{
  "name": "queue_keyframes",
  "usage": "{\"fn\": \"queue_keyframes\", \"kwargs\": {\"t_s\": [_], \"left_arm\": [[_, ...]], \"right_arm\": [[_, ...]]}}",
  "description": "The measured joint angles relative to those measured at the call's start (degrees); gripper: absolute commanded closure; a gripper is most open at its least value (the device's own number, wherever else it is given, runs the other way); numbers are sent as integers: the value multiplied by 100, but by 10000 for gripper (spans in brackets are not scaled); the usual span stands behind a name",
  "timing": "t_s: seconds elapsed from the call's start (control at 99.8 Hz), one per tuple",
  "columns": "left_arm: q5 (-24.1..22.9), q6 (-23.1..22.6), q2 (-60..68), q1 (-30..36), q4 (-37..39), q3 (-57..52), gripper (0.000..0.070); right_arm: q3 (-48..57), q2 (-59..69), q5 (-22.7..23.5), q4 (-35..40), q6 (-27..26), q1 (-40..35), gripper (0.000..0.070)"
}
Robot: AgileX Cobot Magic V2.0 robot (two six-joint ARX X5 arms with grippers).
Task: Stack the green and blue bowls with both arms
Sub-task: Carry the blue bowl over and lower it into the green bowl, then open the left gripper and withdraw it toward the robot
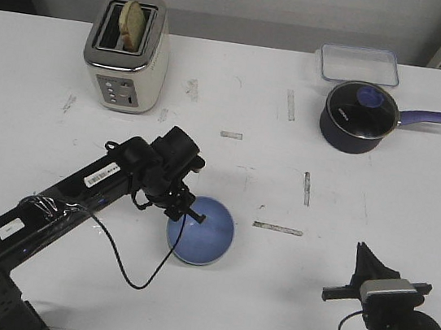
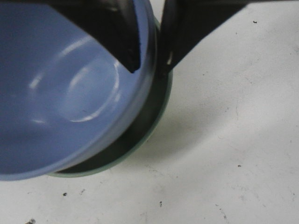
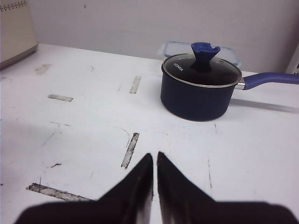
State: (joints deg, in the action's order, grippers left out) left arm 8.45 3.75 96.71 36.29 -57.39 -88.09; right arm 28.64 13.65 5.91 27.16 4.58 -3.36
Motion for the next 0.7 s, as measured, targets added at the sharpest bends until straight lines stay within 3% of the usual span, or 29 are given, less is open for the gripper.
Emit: {"fn": "queue_keyframes", "kwargs": {"t_s": [0.14,0.241,0.351,0.601,0.702], "left_arm": [[2,0,0,0,-144,0,126],[2,-2,0,0,-151,0,46],[-116,-2,-33,0,-142,0,43],[-1233,-363,-1073,-107,81,0,52],[-1263,-544,-1637,-439,398,0,114]], "right_arm": [[0,0,0,0,0,0,699],[0,0,0,0,0,0,699],[0,0,0,0,0,0,699],[0,0,0,0,0,0,699],[0,0,0,0,0,0,699]]}}
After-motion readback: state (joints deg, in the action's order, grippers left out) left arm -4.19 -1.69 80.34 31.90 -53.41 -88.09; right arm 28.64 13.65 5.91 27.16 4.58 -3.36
